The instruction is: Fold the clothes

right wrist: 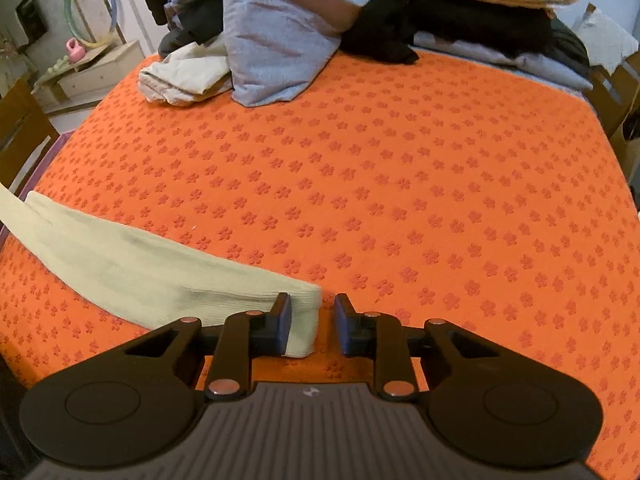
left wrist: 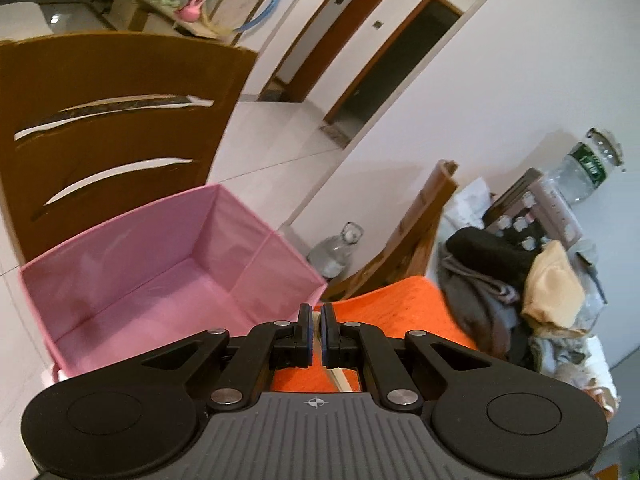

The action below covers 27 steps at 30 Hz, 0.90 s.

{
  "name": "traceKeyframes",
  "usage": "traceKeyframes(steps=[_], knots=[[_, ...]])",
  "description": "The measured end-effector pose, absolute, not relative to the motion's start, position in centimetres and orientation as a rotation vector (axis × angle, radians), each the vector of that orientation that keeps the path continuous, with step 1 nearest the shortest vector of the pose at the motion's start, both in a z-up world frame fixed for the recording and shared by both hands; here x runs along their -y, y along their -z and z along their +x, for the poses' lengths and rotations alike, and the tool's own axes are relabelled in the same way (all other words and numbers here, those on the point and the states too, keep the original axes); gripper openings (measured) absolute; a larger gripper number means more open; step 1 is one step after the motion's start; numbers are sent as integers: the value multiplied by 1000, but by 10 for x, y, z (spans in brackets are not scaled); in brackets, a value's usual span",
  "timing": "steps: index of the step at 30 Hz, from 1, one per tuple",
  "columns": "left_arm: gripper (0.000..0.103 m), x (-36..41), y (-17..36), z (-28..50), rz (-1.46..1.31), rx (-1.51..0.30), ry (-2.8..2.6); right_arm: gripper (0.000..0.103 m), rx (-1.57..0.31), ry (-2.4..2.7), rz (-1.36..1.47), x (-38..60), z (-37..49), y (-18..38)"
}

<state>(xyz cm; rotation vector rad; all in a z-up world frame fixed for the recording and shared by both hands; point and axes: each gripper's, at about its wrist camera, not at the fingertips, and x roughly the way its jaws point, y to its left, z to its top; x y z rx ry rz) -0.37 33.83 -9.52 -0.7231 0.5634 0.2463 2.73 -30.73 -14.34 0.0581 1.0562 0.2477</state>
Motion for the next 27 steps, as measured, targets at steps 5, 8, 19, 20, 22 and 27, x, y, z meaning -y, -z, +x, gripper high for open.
traceKeyframes(steps=[5, 8, 19, 20, 22, 27], knots=[[6, -338, 79, 0, -727, -515, -205, 19, -1070, -265, 107, 304, 26, 149], [6, -340, 63, 1, -727, -463, -181, 7, -1048, -257, 110, 301, 25, 146], [5, -358, 101, 3, -762, -526, -271, 7, -1042, -154, 171, 308, 33, 142], [5, -359, 109, 2, -770, -541, -271, 7, -1043, -152, 172, 307, 33, 142], [5, -355, 120, 4, -776, -580, -265, 7, -1044, -149, 173, 307, 32, 141], [19, -345, 143, 12, -829, -662, -224, 7, -1043, -133, 183, 307, 33, 141]])
